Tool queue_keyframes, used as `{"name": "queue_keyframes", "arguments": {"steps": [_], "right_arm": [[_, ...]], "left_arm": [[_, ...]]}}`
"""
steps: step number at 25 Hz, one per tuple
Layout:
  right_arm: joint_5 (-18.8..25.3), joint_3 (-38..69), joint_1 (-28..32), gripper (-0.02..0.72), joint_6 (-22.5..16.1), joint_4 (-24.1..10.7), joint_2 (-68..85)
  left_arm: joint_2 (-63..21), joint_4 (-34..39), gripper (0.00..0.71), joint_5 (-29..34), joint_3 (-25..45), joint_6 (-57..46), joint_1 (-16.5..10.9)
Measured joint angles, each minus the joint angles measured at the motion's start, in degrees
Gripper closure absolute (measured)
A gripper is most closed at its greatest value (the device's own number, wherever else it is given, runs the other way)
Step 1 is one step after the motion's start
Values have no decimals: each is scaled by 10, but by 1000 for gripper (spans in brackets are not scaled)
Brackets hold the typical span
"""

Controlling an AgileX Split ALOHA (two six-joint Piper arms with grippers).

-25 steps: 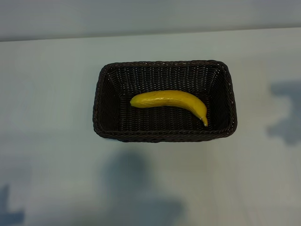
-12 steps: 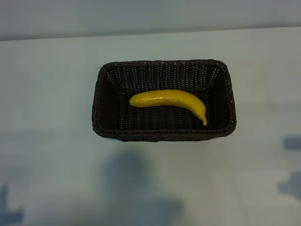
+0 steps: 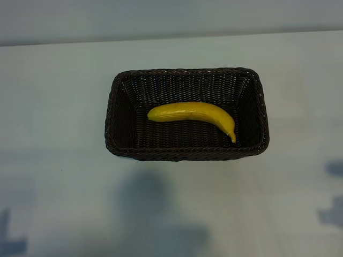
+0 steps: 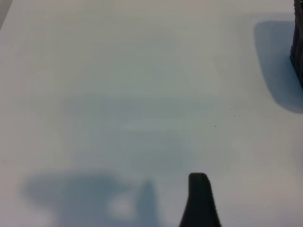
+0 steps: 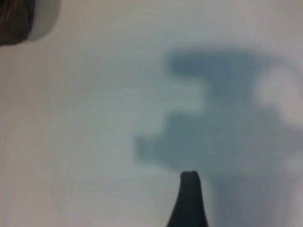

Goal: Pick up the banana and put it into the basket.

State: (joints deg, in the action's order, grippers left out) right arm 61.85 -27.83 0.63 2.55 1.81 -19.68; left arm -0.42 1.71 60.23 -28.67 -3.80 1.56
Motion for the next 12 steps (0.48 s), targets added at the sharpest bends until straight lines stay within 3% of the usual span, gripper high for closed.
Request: {"name": "queue_keyframes", "arguments": {"steps": [12], "right_arm": [[3,0,9,111,0,-2,201]], "left_arm": [[0,0,159,0,0,1,0]]}}
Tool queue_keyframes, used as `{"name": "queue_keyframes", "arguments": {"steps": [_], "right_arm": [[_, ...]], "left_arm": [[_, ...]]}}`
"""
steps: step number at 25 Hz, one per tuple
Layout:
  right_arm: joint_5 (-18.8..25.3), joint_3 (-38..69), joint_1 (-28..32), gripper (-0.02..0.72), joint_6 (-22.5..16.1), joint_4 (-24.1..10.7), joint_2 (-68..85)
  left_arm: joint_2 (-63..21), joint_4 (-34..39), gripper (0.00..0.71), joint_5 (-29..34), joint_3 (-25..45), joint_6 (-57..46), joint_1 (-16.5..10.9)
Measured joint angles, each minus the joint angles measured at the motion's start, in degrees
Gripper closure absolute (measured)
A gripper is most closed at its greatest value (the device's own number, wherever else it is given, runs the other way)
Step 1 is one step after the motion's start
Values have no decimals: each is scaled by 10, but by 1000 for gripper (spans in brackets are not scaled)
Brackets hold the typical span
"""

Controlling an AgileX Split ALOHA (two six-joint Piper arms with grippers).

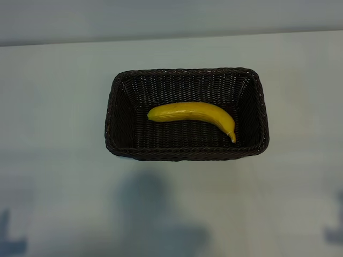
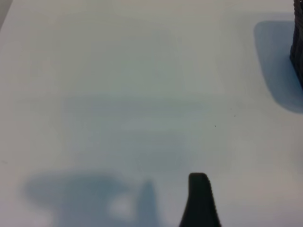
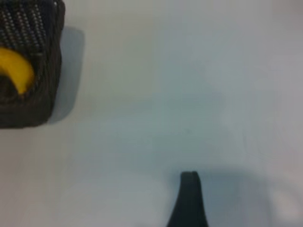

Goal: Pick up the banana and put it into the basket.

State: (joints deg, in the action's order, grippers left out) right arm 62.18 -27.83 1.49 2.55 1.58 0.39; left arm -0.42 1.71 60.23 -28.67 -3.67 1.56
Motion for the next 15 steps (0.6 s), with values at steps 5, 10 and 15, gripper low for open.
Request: {"name": "queue_keyframes", "arguments": {"steps": [5,10,15], "right_arm": [[-1,0,-1,111,0,0,0],[-5,0,-1,111,0,0,0],[-5,0,-1,111,-2,0,0]], "left_arm": [[0,0,159,0,0,1,0],[0,0,159,0,0,1,0],[0,0,159,0,0,1,0]]}}
